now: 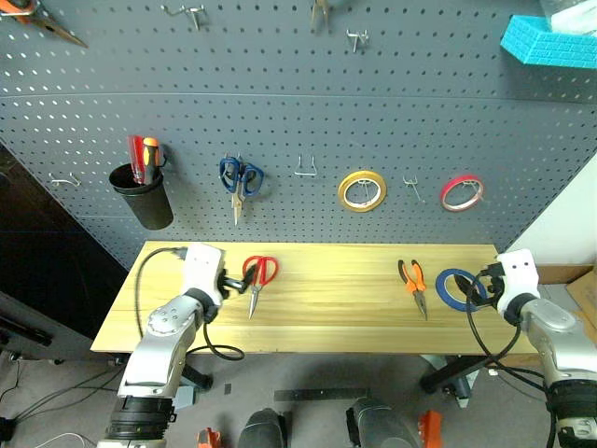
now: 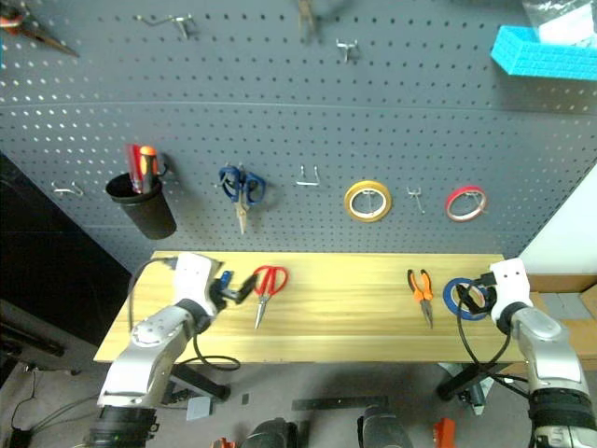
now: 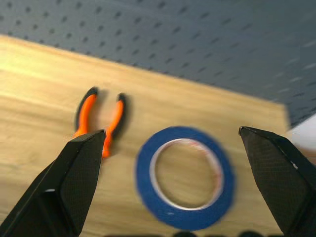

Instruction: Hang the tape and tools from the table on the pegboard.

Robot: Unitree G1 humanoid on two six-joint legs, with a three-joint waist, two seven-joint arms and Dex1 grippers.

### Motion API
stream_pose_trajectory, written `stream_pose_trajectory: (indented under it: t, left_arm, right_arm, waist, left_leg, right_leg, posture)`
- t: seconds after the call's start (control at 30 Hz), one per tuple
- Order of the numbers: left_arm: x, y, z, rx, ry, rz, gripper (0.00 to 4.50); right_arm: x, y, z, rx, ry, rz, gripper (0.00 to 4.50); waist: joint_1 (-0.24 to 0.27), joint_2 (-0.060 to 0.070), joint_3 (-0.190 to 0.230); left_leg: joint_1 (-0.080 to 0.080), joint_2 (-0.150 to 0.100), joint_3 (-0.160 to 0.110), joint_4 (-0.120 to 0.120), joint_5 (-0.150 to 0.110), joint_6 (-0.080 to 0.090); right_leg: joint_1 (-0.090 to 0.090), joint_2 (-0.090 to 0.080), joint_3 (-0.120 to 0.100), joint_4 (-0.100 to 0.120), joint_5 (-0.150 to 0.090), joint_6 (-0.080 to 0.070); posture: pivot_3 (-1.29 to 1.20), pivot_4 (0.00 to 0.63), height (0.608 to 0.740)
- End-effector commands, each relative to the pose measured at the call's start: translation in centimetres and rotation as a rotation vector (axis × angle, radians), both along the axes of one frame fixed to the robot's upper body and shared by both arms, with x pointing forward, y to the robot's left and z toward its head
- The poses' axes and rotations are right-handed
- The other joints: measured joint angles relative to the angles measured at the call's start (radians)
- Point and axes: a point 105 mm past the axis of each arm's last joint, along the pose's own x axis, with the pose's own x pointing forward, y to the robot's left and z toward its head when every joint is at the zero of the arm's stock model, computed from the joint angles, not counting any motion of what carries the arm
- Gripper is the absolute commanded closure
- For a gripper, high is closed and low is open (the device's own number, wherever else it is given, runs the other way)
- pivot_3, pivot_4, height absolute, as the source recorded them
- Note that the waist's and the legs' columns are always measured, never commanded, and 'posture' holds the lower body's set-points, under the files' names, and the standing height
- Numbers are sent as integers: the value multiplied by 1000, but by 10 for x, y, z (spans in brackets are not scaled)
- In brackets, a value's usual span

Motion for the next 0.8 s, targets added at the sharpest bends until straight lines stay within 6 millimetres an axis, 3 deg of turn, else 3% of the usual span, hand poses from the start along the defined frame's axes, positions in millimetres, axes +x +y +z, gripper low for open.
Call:
stream_pose_trajectory:
  t: [0.03,0.13,0.3,0.7,0.8]
  left_arm:
    - [-11,-42,26,37,-50,-294,34]
    - [-16,-64,35,39,-44,-445,34]
    - [-12,-81,46,59,-62,-560,34]
    - [-11,-92,48,105,-85,-634,34]
    - [-12,-93,47,113,-87,-641,0]
  right_arm:
    - [12,-1,10,-8,39,12,0]
    - [19,-4,4,-11,108,10,0]
    - [29,-9,-14,-17,220,-13,0]
    - [25,-19,-51,-114,417,12,0]
    - [20,-19,-58,-103,479,21,910]
  waist:
    - [-1,-1,20]
    - [0,1,34]
    - [-1,-2,67]
    - [-3,-7,105]
    - [-3,-7,105]
  left_leg:
    - [-1,0,0,0,0,1]
    - [-12,0,0,1,0,1]
    - [-14,0,-1,1,-1,1]
    - [-15,-2,-1,1,-1,2]
    - [-15,-2,-1,1,-1,2]
  right_leg:
    - [-1,0,0,1,0,1]
    - [-11,0,-1,1,1,2]
    - [-12,0,-1,0,3,-2]
    - [-13,-2,-2,0,3,-2]
    - [-12,-3,-2,0,3,-2]
  posture:
    - [-140,227,740]
    - [-142,241,740]
    - [-142,272,740]
    - [-105,284,740]
    - [-100,277,740]
